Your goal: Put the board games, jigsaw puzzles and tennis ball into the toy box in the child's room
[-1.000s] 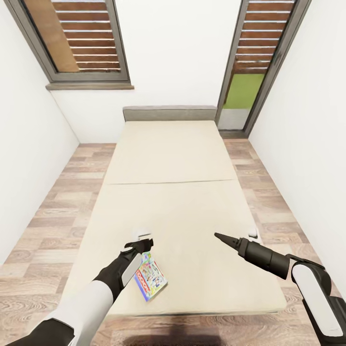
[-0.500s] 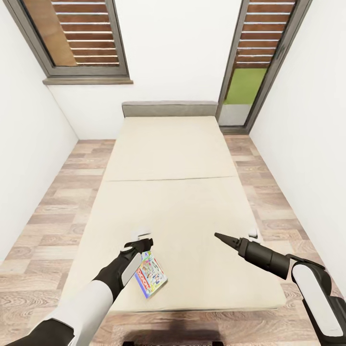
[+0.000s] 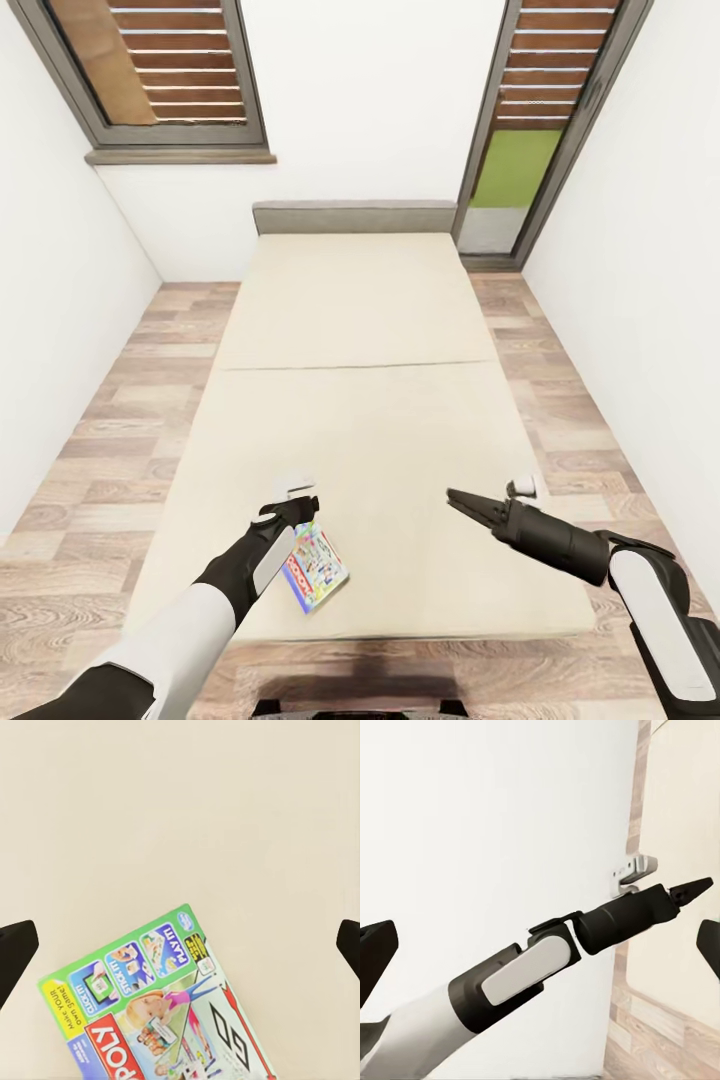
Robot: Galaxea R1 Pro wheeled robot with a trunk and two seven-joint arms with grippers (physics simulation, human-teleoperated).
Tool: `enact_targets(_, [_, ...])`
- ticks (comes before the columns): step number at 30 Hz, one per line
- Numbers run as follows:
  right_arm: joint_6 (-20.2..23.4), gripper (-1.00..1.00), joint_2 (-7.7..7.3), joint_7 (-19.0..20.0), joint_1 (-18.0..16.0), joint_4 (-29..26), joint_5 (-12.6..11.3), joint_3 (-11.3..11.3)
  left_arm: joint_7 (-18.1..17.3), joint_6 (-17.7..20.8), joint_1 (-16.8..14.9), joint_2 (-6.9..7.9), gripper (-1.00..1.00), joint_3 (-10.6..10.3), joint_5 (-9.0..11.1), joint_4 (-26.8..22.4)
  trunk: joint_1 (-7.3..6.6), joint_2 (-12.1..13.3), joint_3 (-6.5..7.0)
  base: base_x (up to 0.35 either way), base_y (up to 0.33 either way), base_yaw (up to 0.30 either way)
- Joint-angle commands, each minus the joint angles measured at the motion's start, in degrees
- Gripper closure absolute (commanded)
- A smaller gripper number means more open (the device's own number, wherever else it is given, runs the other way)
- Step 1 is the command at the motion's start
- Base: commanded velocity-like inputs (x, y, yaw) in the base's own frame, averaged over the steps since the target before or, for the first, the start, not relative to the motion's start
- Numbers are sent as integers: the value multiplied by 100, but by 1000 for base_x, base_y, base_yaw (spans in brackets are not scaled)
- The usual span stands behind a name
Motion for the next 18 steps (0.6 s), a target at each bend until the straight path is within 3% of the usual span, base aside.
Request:
enact_targets(1, [73,-100,1,213,-4,-3,22,-11,52,21,-3,6,-100,-45,50,-11,3,-10,-18,0,0,61])
enact_targets(7, [123,-100,-4,478,-3,-6,21,-29,51,15,-3,5,-100,-46,50,-11,3,-10,-74,0,0,66])
enact_targets(18, [123,-100,2,545,-3,-7,29,-31,52,-5,-3,-3,-100,-46,50,-11,3,-10,-177,0,0,69])
